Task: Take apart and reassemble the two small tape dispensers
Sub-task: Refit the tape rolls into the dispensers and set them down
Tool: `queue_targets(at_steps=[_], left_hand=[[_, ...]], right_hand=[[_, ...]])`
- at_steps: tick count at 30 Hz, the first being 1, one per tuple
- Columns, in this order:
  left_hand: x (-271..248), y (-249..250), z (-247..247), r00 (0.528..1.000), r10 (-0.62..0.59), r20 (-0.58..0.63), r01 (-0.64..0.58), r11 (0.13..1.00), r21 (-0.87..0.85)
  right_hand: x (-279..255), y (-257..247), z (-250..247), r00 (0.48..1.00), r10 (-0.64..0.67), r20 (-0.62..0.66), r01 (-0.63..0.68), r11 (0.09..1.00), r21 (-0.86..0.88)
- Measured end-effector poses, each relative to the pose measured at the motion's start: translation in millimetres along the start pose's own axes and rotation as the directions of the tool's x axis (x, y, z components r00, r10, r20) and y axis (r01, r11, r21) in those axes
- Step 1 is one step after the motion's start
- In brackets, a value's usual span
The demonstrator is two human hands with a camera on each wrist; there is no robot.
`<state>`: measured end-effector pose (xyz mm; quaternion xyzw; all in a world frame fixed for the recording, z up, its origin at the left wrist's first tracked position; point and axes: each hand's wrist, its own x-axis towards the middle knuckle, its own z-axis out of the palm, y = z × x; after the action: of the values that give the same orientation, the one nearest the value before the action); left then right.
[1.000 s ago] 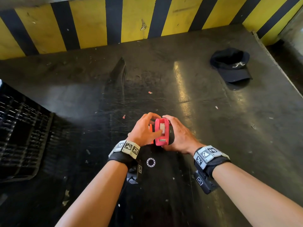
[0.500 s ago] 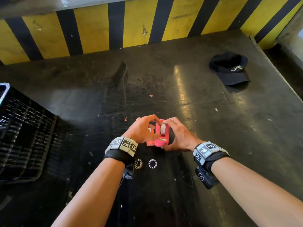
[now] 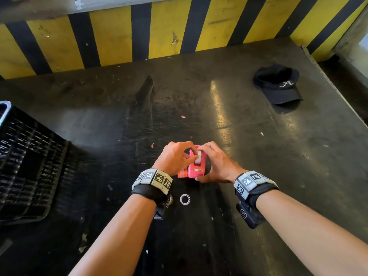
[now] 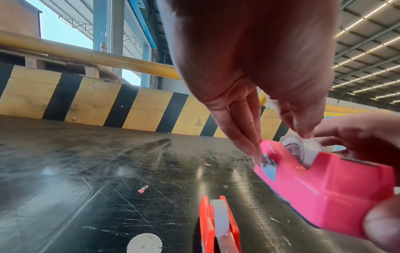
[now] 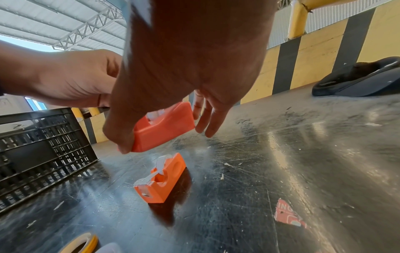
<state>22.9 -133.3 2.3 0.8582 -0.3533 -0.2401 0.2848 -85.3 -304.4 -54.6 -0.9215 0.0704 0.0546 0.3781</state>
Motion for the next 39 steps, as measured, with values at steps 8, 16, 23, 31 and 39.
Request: queue_targets(at_steps=[8,16,23,31,39], left_hand=[[-1.8,4.2,-0.9,0.983,-0.028,0.183,0.02,0.999,0.045],[-13.3,-0.4,2.9,0.95,-0.011,0.313,-0.009,0.998,0.064],[-23.9,-3.6,6.6,0.973,0.0,0.231,-0.036,0.988,0.15],[-26.5,-2.6,8.9,0.982,0.085,0.167,-0.143,0.918,0.37],[-19.7,-35.7,-3.7,0.995,0.027,-0.093,-0.019,0.996,0.082]], right_hand=[[1.6,-1.0,-2.0,0.996,0.076,0.055,-0.073,0.996,-0.054],[6.5,-0.6,-7.5,0.99,0.123,0.069,-0.119,0.991,-0.056],[10.3,-3.7,-6.5,0.992,0.102,0.079,-0.097,0.993,-0.062],[9.7,1.0,-13.7,0.997,0.072,0.026,-0.071,0.996,-0.044],[14.3,9.6,-7.3,0.993,0.114,0.042,-0.111,0.991,-0.075]])
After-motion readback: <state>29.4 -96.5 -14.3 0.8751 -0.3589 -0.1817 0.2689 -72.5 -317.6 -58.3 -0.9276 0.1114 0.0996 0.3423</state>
